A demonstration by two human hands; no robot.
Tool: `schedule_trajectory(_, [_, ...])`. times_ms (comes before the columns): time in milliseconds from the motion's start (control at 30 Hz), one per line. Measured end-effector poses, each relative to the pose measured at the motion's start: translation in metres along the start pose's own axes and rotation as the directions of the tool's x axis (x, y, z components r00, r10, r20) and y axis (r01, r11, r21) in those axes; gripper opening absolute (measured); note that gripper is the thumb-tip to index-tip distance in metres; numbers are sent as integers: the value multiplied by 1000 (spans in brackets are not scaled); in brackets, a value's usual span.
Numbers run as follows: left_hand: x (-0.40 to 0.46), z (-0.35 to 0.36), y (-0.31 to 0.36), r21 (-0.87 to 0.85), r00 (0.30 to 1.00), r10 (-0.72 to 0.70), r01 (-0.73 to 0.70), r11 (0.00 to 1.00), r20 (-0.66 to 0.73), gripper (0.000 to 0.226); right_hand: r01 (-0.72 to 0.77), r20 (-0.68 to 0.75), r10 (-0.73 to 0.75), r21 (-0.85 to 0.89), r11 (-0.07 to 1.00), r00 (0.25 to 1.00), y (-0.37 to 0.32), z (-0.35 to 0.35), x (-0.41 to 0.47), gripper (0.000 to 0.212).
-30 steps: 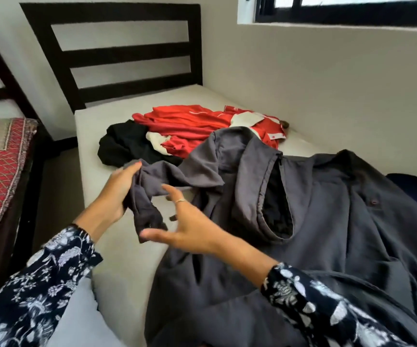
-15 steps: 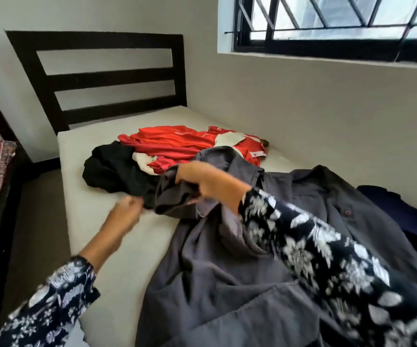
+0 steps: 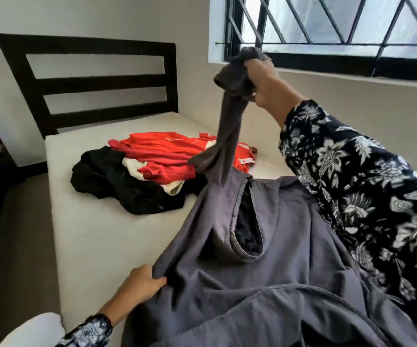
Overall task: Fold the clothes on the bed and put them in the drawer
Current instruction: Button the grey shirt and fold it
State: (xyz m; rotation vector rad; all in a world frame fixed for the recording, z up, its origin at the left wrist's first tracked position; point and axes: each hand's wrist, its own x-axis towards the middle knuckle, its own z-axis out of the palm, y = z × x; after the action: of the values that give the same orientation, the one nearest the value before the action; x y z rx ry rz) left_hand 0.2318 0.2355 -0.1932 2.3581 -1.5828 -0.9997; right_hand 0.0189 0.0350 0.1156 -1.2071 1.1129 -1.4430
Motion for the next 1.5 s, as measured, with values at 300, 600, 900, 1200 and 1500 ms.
schedule_trajectory(300, [-106, -34, 110, 103, 848, 499, -488, 867, -180, 59, 7, -192, 33, 202, 979, 981, -16, -102, 21, 20])
schedule_trajectory(600, [-111, 114, 168, 163, 710, 528, -655, 738, 466, 81, -359, -405, 457, 296, 885, 792, 47, -254, -6, 27])
schedule_trajectory(900, [-93, 124, 154, -90, 622, 544, -608, 789, 562, 75, -380, -251, 468, 331, 864, 847, 70, -239, -22, 36])
schedule_trajectory(1200, [-21, 45, 149, -811, 845, 439, -11, 584, 305, 34, -158, 522, 325, -339, 927, 789, 25, -145, -94, 15])
schedule_trajectory(1500, [7, 75, 124, -882, 869, 285, 287, 375, 404, 40, -73, 365, 908, -920, 386, 207, 164, -175, -168, 56])
